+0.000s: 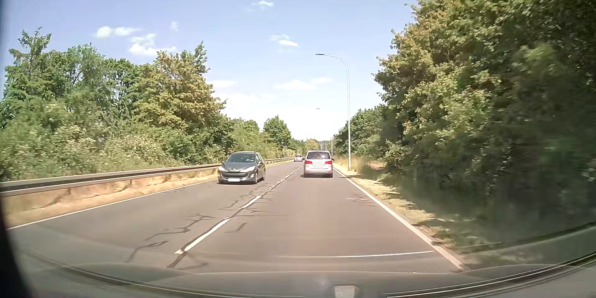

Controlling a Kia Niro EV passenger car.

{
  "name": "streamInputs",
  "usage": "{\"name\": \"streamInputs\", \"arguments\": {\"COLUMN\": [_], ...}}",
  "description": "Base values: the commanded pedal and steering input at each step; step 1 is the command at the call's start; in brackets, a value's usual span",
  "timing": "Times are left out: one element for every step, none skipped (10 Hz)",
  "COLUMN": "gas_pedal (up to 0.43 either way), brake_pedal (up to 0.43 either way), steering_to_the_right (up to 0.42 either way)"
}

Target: Follow the waypoints while adhering to traffic rules and regulations

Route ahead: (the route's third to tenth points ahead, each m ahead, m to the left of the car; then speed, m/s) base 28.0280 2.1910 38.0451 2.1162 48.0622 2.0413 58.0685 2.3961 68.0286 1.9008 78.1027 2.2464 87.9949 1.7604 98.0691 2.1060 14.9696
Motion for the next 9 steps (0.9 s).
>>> {"name": "streamInputs", "arguments": {"gas_pedal": [0.059,0.059,0.067,0.067,0.079,0.079,0.079,0.079,0.079], "brake_pedal": [0.030,0.030,0.030,0.030,0.030,0.030,0.030,0.030,0.030], "steering_to_the_right": [0.000,0.000,0.000,0.000,0.000,-0.001,-0.004,-0.003,-0.004]}}
